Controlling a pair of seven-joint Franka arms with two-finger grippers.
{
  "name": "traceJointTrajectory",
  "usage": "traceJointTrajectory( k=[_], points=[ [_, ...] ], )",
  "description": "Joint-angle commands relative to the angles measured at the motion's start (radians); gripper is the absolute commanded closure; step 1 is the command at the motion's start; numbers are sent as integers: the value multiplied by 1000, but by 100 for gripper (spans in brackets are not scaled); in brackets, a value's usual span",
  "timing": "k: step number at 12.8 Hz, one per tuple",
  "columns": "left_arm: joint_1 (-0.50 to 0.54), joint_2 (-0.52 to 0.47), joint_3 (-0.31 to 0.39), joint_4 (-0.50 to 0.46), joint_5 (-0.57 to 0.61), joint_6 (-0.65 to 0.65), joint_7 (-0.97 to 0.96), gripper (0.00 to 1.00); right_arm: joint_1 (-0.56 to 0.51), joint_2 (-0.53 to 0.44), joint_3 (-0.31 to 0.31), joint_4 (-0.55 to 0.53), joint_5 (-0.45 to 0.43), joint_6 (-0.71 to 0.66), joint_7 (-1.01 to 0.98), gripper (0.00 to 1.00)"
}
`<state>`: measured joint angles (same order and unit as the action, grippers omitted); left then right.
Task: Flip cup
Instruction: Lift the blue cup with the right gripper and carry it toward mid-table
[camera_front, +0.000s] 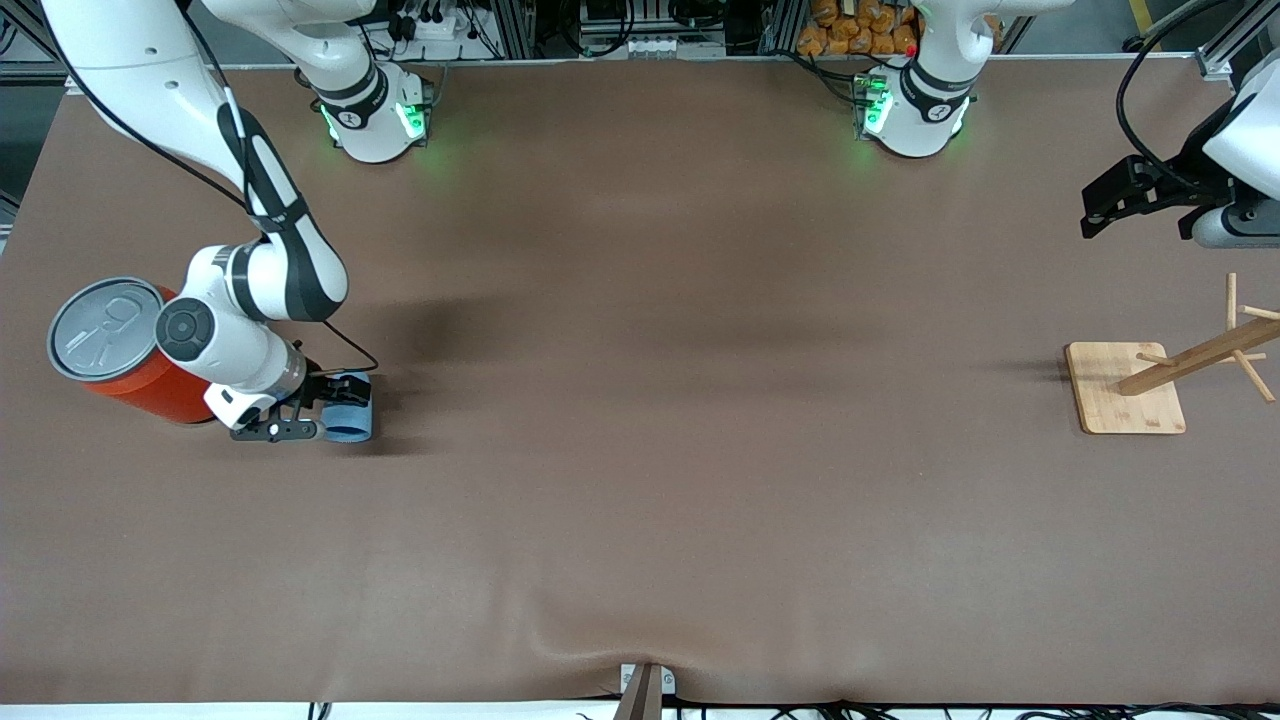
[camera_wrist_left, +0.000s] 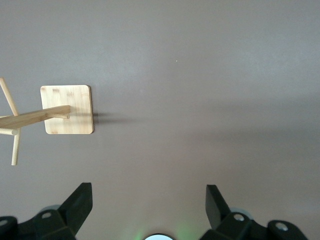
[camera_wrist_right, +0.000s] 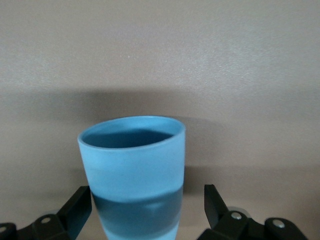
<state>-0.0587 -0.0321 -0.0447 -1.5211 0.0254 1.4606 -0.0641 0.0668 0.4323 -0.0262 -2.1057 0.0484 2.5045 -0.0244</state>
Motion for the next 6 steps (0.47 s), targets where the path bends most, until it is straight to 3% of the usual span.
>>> traceJointTrajectory(
  k=[1, 2, 3, 6],
  points=[
    [7, 1, -3, 12, 2, -14, -8, 0, 1, 8, 9, -5, 11, 36, -15, 35],
    [8, 1, -3, 13, 2, -14, -8, 0, 2, 8, 11, -2, 11, 33, -12, 66],
    [8, 1, -3, 13, 2, -14, -8, 0, 2, 6, 20, 6, 11, 22, -8, 86],
    [13, 1, -3, 15, 2, -13, -6, 0, 1, -1, 32, 93, 11, -100, -12, 87]
  ],
)
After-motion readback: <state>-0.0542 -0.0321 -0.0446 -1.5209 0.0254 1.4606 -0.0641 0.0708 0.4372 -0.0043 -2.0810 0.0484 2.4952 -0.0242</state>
